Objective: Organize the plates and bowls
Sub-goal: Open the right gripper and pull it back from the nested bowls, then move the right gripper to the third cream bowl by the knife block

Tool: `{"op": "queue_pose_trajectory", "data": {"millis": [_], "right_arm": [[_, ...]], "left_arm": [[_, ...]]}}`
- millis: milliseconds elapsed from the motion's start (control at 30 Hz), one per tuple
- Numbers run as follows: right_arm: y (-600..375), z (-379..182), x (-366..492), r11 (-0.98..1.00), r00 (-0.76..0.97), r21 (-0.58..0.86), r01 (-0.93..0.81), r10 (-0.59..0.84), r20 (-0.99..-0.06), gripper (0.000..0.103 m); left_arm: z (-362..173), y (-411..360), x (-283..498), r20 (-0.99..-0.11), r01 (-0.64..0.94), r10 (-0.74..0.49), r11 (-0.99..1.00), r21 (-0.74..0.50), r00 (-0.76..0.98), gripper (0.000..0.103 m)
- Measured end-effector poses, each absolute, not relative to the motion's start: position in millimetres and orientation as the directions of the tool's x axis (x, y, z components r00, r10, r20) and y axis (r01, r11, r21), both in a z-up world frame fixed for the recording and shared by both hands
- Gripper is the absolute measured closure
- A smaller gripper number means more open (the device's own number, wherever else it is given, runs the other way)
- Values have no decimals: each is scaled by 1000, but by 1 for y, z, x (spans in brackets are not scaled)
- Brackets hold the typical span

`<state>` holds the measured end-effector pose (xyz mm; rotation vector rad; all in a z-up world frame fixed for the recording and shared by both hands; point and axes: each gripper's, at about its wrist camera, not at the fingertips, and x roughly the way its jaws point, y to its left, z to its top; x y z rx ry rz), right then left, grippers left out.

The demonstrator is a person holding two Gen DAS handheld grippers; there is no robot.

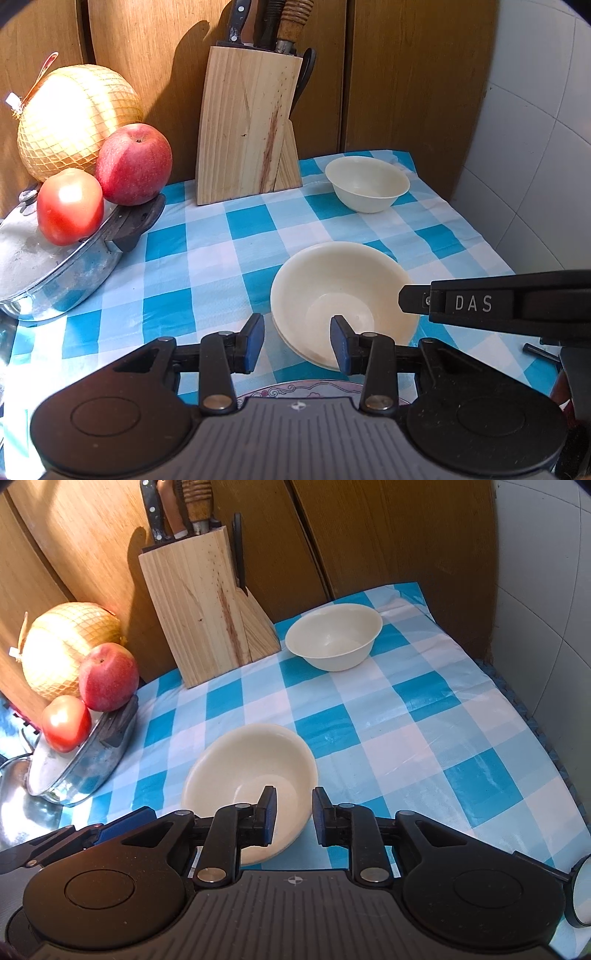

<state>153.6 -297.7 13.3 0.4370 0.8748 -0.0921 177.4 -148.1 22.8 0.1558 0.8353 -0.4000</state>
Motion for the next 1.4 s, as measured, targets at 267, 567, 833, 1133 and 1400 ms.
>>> {"op": "queue_pose_trajectory", "data": {"millis": [267,567,833,1133,1400], "right_arm": [[-308,16,154,902,665,342,265,86,-742,74],[-324,18,161,886,683,371,278,89,-725,73],[-336,22,167,878,701,392,275,96,-707,69],[-343,23,172,877,704,397,270,101,-703,69],[-349,22,182,874,705,391,289,83,-705,69]], "left_arm": [[36,-138,182,-721,373,-284,927,-39,632,69],[38,-134,201,-723,330,-274,942,-68,634,69],[34,-148,208,-726,345,-275,937,-56,630,68],[37,-159,213,-716,357,-282,933,-48,639,67],[44,-172,215,-700,382,-301,923,-44,647,64]]}}
